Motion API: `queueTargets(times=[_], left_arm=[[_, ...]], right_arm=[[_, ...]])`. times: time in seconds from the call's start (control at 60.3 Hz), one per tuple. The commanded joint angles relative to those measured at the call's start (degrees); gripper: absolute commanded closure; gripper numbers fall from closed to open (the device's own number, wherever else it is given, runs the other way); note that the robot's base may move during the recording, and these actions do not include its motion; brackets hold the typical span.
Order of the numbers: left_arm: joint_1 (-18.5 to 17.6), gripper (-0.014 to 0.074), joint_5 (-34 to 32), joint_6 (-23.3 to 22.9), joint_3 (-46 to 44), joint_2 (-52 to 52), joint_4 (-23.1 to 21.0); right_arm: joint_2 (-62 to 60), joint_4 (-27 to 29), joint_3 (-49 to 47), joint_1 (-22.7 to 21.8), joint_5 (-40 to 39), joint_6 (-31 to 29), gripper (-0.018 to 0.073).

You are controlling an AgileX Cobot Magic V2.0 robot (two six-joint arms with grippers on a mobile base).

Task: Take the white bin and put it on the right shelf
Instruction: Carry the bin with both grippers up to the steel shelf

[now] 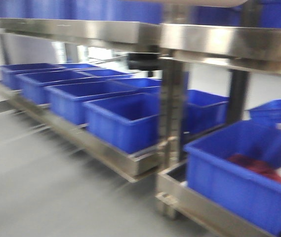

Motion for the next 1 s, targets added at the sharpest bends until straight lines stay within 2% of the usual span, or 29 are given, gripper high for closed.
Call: queueTargets(times=[0.0, 0.979], left_arm=[[-3.4, 0.0722, 16.9, 1.3, -2.1, -3.3, -5.2], [-3.4, 0.0722, 16.7, 1.3, -2.1, -2.3, -5.1]], right_arm=[[-2.3, 3.0, -1.9, 2.4, 11.7, -0.7, 0.0468], [-2.3, 3.0, -1.9, 2.4, 11.6, -0.7, 0.0468]])
